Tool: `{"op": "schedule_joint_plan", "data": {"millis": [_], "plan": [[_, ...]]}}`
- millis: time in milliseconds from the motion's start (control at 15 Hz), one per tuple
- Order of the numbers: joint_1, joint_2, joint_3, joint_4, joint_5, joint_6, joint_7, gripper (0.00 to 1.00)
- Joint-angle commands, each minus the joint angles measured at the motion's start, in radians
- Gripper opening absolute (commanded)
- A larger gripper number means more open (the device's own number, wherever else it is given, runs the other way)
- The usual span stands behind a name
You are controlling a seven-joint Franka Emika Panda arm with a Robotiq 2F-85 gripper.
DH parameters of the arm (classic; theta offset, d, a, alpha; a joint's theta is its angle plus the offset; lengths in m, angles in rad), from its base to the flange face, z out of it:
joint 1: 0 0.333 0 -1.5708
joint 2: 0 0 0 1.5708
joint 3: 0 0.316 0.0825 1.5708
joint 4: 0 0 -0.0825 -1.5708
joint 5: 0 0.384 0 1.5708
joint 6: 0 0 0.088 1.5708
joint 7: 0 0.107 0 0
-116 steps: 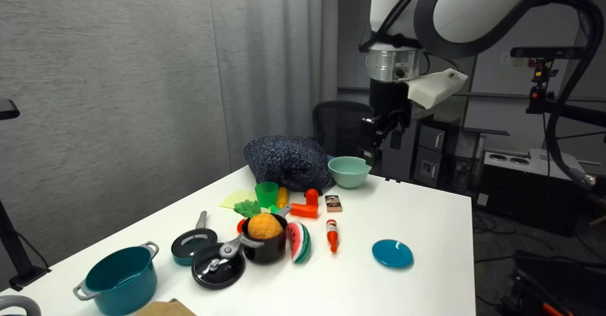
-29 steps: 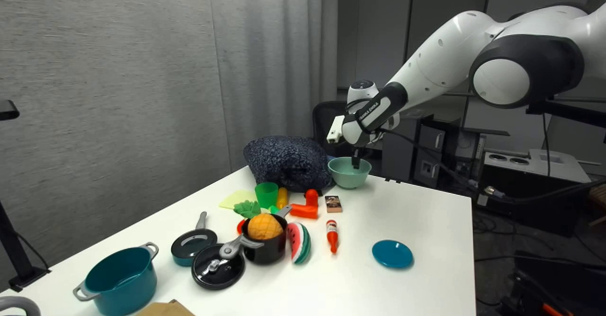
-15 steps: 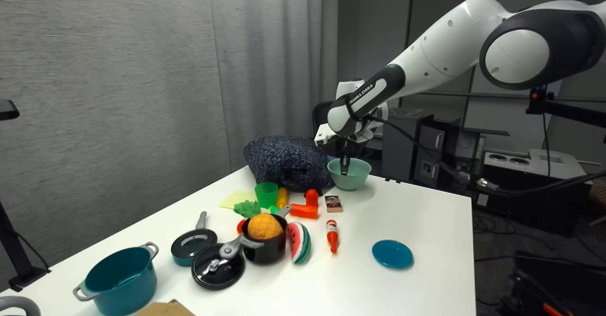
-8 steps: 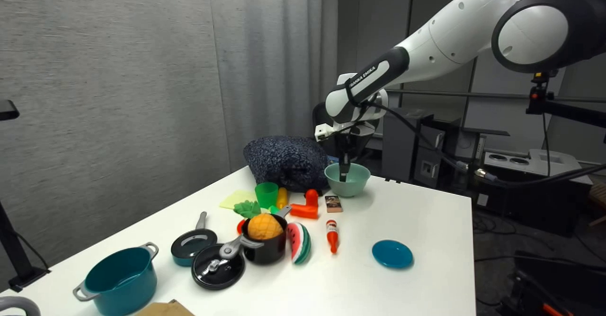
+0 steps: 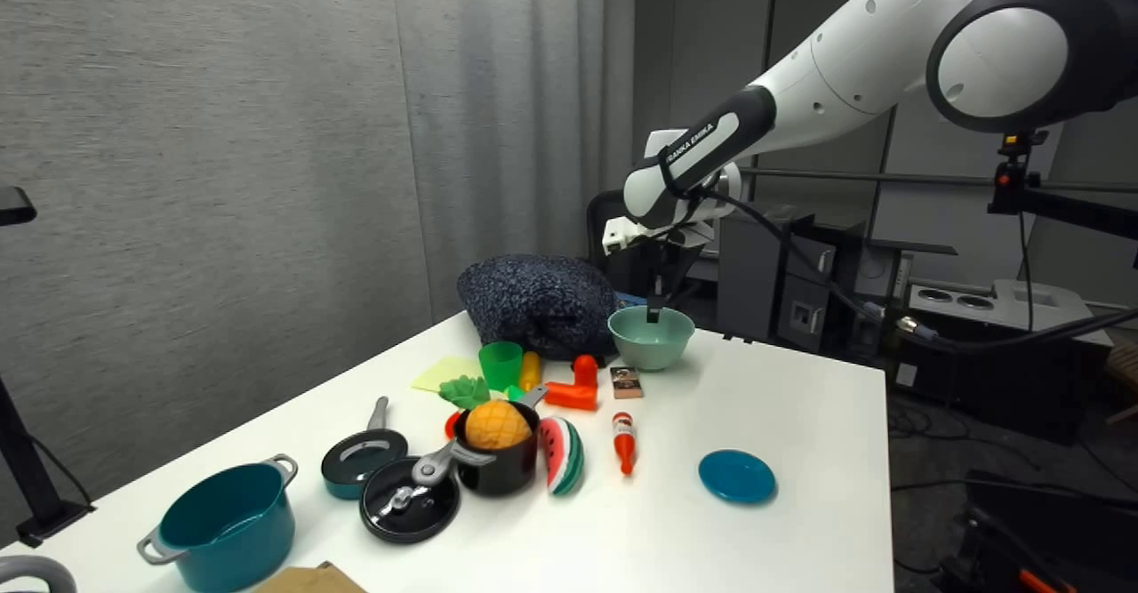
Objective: Move the ceramic bowl to the left
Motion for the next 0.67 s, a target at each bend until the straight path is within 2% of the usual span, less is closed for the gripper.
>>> {"op": "schedule_joint_plan", "data": {"millis": [0,200,600], "plan": [[0.012,0.007,-0.049,-0.024,-0.018,0.078,0.064,0.00],[0.014,0.018,-0.054,-0.041,-0.024,0.062,0.066,0.00],[0.017,0.014,0.003,-0.071,-0.034,-0.060,-0.044,0.00]]}}
